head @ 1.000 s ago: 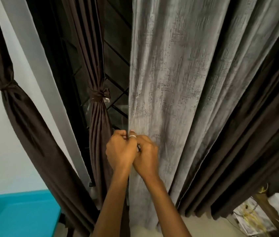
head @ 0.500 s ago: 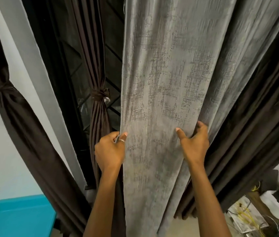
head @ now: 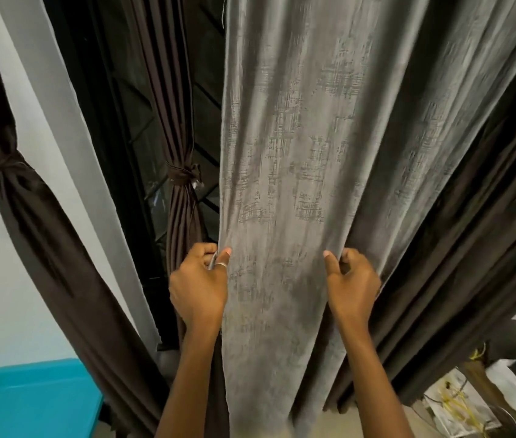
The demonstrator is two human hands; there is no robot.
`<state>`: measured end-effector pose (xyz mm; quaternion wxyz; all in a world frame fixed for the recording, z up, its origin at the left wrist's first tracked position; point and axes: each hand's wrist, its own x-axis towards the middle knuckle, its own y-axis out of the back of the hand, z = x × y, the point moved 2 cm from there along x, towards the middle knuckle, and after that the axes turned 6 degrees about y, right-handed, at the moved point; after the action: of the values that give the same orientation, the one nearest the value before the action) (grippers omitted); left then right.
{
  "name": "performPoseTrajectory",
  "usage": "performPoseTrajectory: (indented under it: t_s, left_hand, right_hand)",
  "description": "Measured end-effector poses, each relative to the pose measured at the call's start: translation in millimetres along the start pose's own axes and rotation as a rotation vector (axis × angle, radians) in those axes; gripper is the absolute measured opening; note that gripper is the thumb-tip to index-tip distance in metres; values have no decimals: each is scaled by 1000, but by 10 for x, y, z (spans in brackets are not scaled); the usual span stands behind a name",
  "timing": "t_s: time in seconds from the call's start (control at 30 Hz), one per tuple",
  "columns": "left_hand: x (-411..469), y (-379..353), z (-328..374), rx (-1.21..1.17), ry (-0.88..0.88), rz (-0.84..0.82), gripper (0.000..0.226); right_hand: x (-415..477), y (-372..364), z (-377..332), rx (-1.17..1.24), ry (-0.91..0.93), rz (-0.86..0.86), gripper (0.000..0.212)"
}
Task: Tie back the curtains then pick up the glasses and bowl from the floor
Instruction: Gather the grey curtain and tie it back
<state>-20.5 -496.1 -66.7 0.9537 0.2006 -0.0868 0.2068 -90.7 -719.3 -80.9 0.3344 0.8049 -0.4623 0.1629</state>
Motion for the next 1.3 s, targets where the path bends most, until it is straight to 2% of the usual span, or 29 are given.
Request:
performPoseTrajectory:
  t_s: [0.1, 0.2, 0.33, 0.6, 0.67, 0.77, 0.8, 0.97, 1.1, 1.17, 1.23, 1.3]
  left_hand:
    - [-141, -110, 51, 19, -49, -47, 12]
    - [-268, -229, 111, 30, -74, -141, 12]
    - [-347, -285, 142, -10, -150, -250, 6]
    - [-346, -248, 118, -51, -128, -357, 17]
    - [-378, -248, 160, -62, -90, -342, 23]
    - [-421, -263, 267, 29, -36, -271, 52]
    - [-433, -265, 301, 68, -29, -240, 53]
    - [-460, -253, 360, 128, -63, -170, 20]
    - [-425, -247, 338, 133, -78, -161, 23]
    - [-398, -238, 313, 120, -78, -144, 26]
    - [-376, -226, 283, 102, -79, -133, 30]
    - [-351, -206, 253, 92, -80, -131, 30]
  right_hand:
    - [-222, -142, -213, 4, 81, -51, 14]
    - [-394, -312, -407, 58, 192, -137, 1]
    - [-495, -430, -527, 100, 202, -220, 10]
    - [-523, -395, -523, 162, 173, -295, 15]
    - [-528, -389, -522, 164, 196, -297, 18]
    - [-523, -401, -515, 137, 216, -301, 19]
    - [-526, -405, -510, 129, 221, -300, 19]
    - [-538, -400, -478, 167, 240, -302, 22]
    - [-472, -314, -456, 238, 264, -432, 18]
    - [-385, -181, -427, 215, 226, -334, 21]
    - [-259, 32, -327, 66, 164, -24, 27]
    - [-98, 288, -171, -76, 68, 238, 50]
